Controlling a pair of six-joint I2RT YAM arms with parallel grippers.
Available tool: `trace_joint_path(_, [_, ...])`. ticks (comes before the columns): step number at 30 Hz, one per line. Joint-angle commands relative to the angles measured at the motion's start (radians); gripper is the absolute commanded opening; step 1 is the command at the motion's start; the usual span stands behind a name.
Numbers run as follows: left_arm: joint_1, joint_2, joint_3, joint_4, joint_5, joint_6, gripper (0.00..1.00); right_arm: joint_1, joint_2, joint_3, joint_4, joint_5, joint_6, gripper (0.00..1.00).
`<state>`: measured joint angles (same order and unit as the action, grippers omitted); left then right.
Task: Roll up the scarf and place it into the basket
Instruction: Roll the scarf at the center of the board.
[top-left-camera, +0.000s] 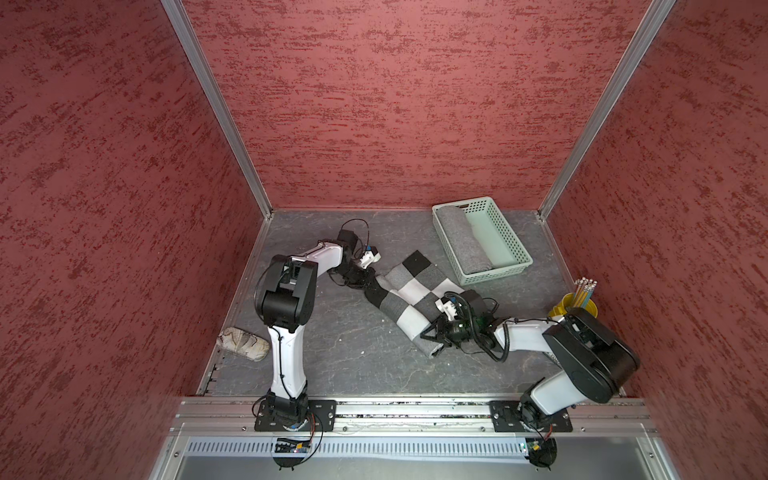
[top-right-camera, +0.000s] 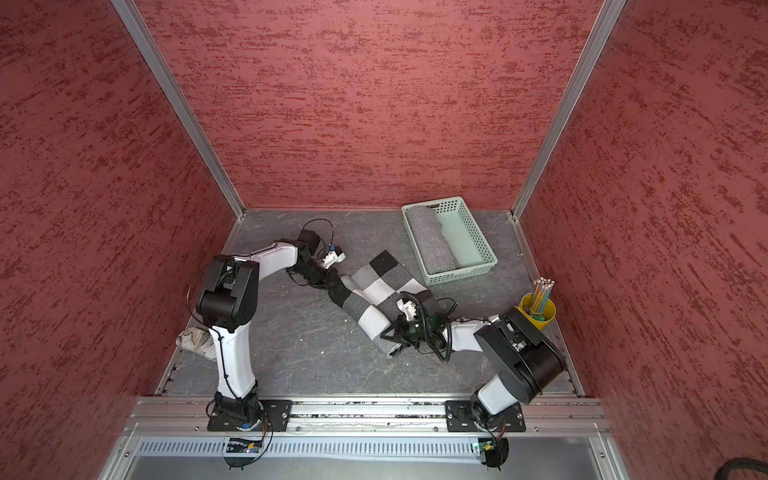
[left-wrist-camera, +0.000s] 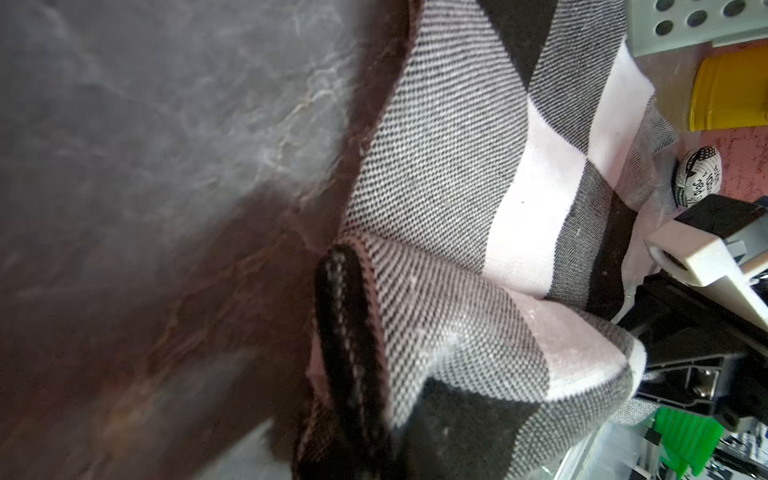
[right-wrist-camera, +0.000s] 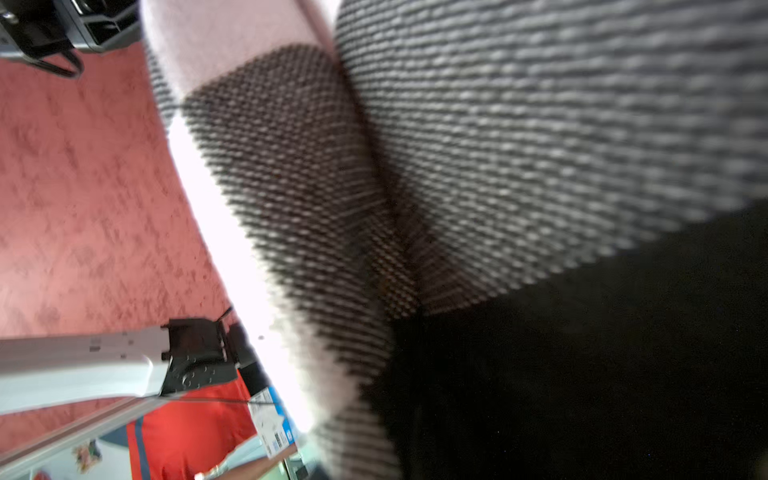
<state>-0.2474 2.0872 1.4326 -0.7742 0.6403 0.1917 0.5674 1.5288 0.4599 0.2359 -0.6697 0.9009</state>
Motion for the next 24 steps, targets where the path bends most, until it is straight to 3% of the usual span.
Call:
trace_joint_path(1, [-0.022, 0.055, 0.052, -0.057, -0.04, -0.051, 0.0, 0.018, -0.068, 0.069, -0.4, 0.287, -0.113, 0.35])
trace_joint_path(6, [-0.018, 0.083, 0.108, -0.114, -0.081, -0.076, 0.0, 0.095, -0.272, 0.306, -0.862, 0.711, -0.233, 0.59])
trace_joint_path(11, [-0.036, 0.106, 0.179, -0.173, -0.074, -0.065, 0.0, 0.196, -0.335, 0.427, -0.991, 0.968, -0.276, 0.63])
trace_joint_path(14, [-0.042, 0.121, 0.214, -0.206, -0.073, -0.061, 0.0, 0.323, -0.257, 0.498, -0.992, 1.098, -0.318, 0.63])
trace_joint_path(19, [-0.044, 0.145, 0.253, -0.246, -0.084, -0.054, 0.0, 0.544, 0.005, 0.64, -1.026, 1.343, -0.438, 0.67])
trace_joint_path(24, [-0.046, 0.151, 0.275, -0.26, -0.086, -0.049, 0.0, 0.642, 0.204, 0.709, -1.009, 1.432, -0.576, 0.72])
